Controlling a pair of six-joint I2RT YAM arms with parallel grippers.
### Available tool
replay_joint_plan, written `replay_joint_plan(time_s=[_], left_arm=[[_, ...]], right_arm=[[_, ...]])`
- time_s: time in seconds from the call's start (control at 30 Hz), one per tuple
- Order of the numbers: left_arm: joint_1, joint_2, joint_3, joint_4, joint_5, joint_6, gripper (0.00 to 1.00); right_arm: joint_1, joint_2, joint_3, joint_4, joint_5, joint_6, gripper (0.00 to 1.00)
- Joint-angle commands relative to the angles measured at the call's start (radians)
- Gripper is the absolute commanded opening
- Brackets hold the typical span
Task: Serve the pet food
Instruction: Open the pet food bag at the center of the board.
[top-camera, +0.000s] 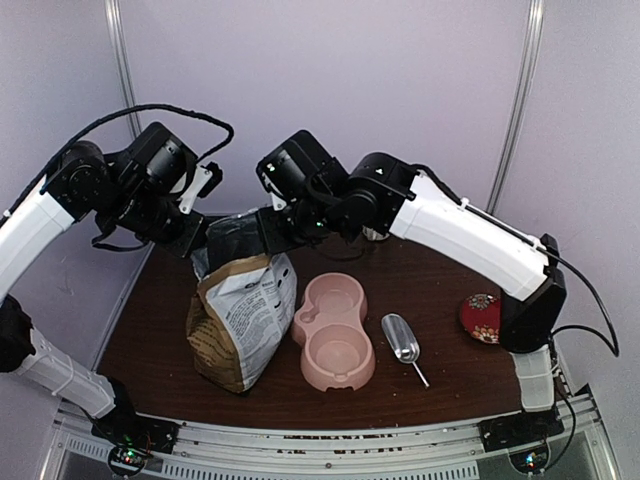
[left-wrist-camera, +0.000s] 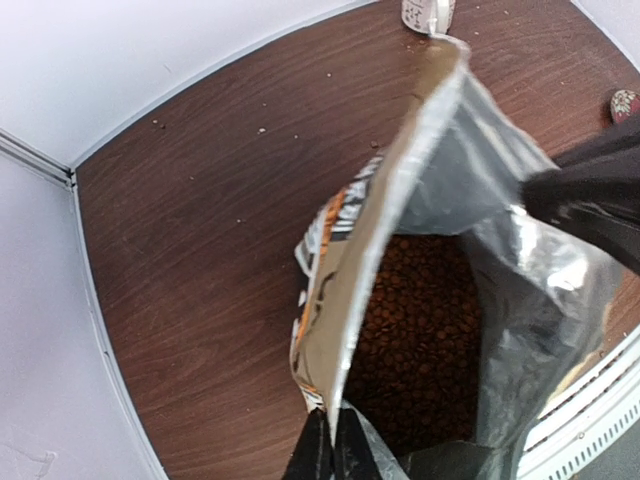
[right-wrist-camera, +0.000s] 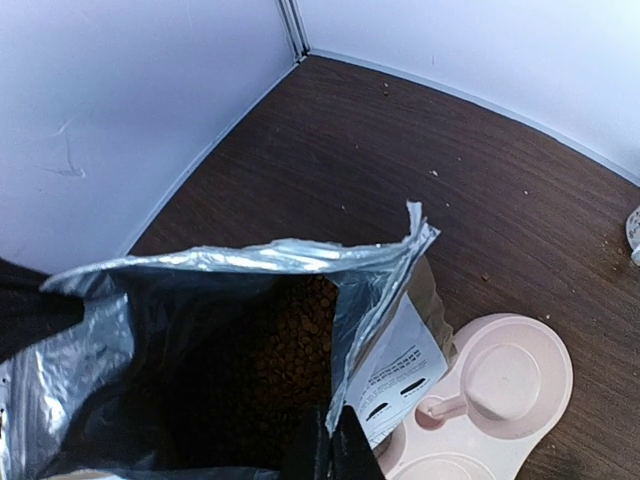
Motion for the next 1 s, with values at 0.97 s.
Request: replay_joint_plan(time_s=[0.97], left_arm=[[0.01,0.054,0.156,-0.054,-0.058,0.089,0.39]], right_arm=[[-0.006,-0.387,-0.369,0.159,-0.049,-0.015,0.32]])
